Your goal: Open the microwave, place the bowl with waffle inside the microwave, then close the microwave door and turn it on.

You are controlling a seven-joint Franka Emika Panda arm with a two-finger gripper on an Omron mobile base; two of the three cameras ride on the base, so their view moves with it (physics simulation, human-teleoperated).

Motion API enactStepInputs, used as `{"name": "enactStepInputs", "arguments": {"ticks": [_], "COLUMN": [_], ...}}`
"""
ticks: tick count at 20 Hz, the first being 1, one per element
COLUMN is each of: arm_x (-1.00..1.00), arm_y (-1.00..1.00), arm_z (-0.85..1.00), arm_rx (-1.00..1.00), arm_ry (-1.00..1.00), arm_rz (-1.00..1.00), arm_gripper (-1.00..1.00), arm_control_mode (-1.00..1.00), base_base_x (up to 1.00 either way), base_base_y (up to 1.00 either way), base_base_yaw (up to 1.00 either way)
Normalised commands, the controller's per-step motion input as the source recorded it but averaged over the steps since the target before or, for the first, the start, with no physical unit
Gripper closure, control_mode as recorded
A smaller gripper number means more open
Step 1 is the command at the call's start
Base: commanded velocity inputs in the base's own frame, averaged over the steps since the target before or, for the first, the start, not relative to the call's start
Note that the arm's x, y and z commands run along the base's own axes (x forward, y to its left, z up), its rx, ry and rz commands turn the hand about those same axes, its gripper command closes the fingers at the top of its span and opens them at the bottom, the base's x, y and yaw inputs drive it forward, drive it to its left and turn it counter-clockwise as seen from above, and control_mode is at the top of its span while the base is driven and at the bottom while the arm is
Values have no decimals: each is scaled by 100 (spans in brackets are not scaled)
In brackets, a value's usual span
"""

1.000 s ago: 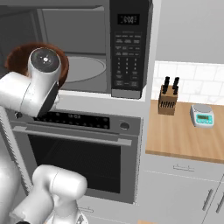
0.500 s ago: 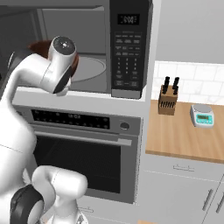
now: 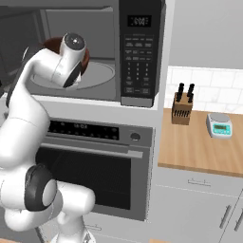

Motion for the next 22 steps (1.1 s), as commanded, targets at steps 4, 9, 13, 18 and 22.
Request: {"name": "enactStepInputs", "arguments": {"ticks": [4, 9, 13, 18, 22], "arm_x": [29, 7, -2, -43, -88], "arm_y": [11, 0, -1, -3, -17], "arm_z": [-40, -14, 0, 1, 21], "arm_rx": [0, 0, 3, 2, 1], "arm_ry": [0, 0, -9, -33, -26], "arm_rz": [-2, -1, 0, -2, -2], "arm_gripper": [-100, -100, -100, -100, -100], "arm_control_mode": [-100, -100, -100, -100, -100], "base_base_x": [0, 0, 0, 0, 0], "base_base_y": [0, 0, 0, 0, 0], "base_base_yaw": [0, 0, 0, 0, 0]}}
